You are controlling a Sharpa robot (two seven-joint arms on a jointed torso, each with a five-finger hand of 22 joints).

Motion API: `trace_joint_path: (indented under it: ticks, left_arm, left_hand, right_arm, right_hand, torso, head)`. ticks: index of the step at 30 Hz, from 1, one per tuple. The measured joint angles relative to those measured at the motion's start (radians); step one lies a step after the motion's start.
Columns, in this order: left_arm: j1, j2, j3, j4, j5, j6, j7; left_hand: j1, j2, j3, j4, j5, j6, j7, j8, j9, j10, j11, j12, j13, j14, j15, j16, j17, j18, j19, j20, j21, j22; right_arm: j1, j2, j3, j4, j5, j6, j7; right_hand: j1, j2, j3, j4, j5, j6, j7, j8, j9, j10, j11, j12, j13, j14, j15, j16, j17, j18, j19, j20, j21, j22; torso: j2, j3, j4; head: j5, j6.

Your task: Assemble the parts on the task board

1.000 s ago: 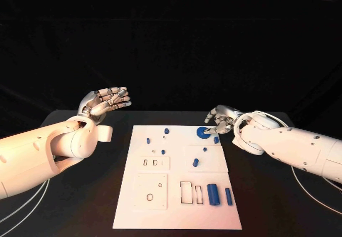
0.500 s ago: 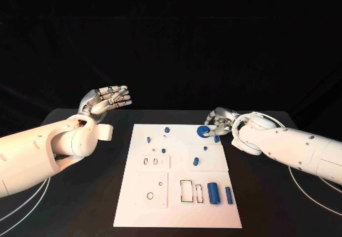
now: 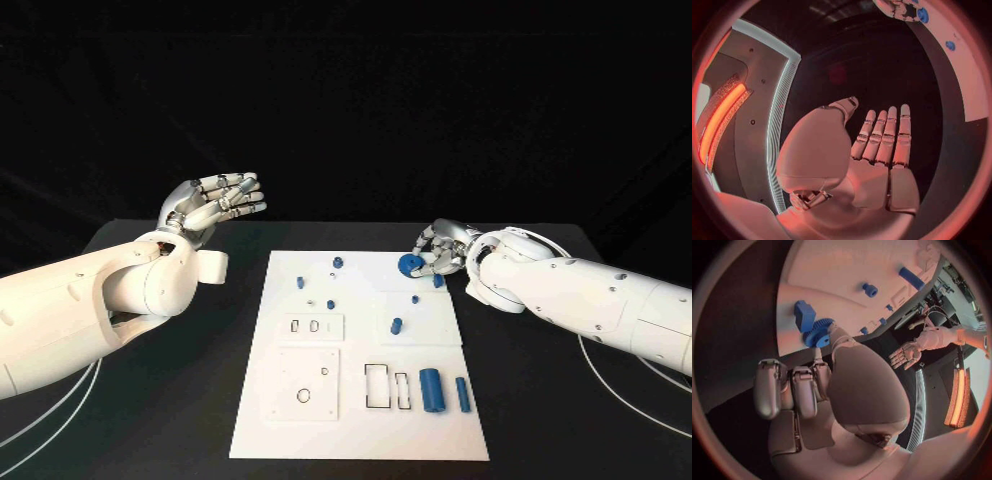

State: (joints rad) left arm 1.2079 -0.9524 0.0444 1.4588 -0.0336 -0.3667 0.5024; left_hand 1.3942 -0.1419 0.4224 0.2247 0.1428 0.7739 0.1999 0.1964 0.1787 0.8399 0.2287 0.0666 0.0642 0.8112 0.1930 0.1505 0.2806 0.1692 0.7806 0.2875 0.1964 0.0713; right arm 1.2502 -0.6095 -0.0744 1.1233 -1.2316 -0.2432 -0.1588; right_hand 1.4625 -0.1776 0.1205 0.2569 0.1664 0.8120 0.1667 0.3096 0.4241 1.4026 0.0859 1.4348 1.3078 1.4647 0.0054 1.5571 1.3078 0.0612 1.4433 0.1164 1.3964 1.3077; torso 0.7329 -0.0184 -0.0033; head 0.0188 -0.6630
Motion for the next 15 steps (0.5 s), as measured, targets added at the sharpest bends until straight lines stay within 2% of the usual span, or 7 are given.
trace_joint_path:
  ticks: [8,10,15]
  left_arm:
    - [0.000,0.001,0.000,-0.001,0.000,0.000,0.000]
    - [0.000,0.001,0.000,-0.002,0.000,0.000,0.000]
    - [0.000,0.001,0.000,-0.002,0.000,0.001,-0.001]
  left_hand:
    - [0.000,0.000,0.000,0.000,0.000,0.000,0.000,0.000,0.000,0.000,0.000,0.000,0.000,0.000,0.000,0.000,0.000,0.000,0.000,0.000,0.000,0.000]
    - [0.000,0.000,0.000,0.000,0.000,0.000,0.000,0.000,0.000,0.000,0.000,0.000,0.000,0.000,0.000,0.000,0.000,0.000,0.000,0.000,0.000,0.000]
    - [0.000,0.000,0.000,0.000,0.000,0.000,0.000,0.000,0.000,0.000,0.000,0.000,0.000,0.000,0.000,0.000,0.000,0.000,0.000,0.000,0.000,0.000]
  right_arm:
    - [0.000,0.007,0.000,-0.009,0.011,-0.001,0.003]
    - [0.000,0.009,0.000,-0.009,0.012,-0.001,0.004]
    - [-0.002,0.013,-0.002,-0.010,0.016,-0.010,0.006]
  right_hand:
    - [0.009,0.009,0.010,0.010,0.000,0.000,0.000,0.004,-0.001,0.009,-0.002,0.008,0.000,0.000,0.000,0.000,0.000,0.000,0.007,0.000,0.007,0.000]
    - [0.017,0.017,0.018,0.011,0.000,0.001,0.000,0.011,-0.001,0.009,-0.002,0.009,0.000,0.000,0.000,0.000,0.000,0.000,0.007,0.000,0.007,0.000]
    - [0.030,0.030,0.062,0.013,-0.001,0.038,-0.011,0.017,-0.005,0.026,-0.010,0.023,0.000,0.000,0.000,0.004,0.000,0.000,0.013,-0.006,0.020,0.000]
  torso:
    - [0.000,0.0004,-0.0006]
    - [0.000,0.0003,-0.0006]
    - [0.000,-0.0004,-0.0007]
  head:
    - [0.001,-0.002]
    - [0.001,-0.002]
    - [0.001,-0.003]
